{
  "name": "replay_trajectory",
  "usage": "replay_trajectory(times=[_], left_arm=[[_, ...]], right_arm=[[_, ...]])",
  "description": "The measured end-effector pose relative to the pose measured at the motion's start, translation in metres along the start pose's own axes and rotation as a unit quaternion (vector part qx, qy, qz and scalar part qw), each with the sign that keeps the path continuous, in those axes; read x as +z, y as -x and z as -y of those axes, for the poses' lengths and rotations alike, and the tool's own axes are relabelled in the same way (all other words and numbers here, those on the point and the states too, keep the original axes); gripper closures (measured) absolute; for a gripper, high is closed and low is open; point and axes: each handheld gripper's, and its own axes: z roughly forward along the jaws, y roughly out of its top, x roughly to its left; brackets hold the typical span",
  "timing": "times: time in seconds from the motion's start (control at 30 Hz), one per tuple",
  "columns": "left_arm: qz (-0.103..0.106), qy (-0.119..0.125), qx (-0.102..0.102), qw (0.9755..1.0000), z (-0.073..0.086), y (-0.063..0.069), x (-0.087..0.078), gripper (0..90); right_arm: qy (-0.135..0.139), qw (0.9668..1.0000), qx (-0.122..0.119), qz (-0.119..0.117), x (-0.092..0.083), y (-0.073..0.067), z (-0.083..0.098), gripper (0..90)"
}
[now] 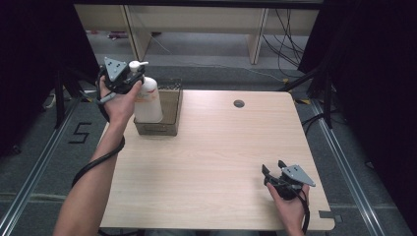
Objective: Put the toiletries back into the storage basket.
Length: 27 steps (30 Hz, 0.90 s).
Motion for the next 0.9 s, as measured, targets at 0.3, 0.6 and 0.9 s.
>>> replay_trajectory(times=[0.3, 0.6, 0.9], left_arm=[[0.000, -0.007, 0.002, 1.0000, 0.005, 0.001, 0.000, 59.0], [0.001, -0.014, 0.000, 0.9999, 0.013, 0.002, 0.001, 59.0], [0.002, -0.024, 0.000, 0.9997, 0.022, 0.004, 0.002, 59.0]], right_arm=[[-0.001, 1.0000, -0.002, 0.002, -0.001, 0.000, 0.000, 35.2], [-0.002, 1.0000, -0.001, 0.001, -0.001, 0.000, 0.000, 35.2], [-0.002, 1.0000, 0.005, 0.003, 0.000, -0.001, 0.000, 35.2]])
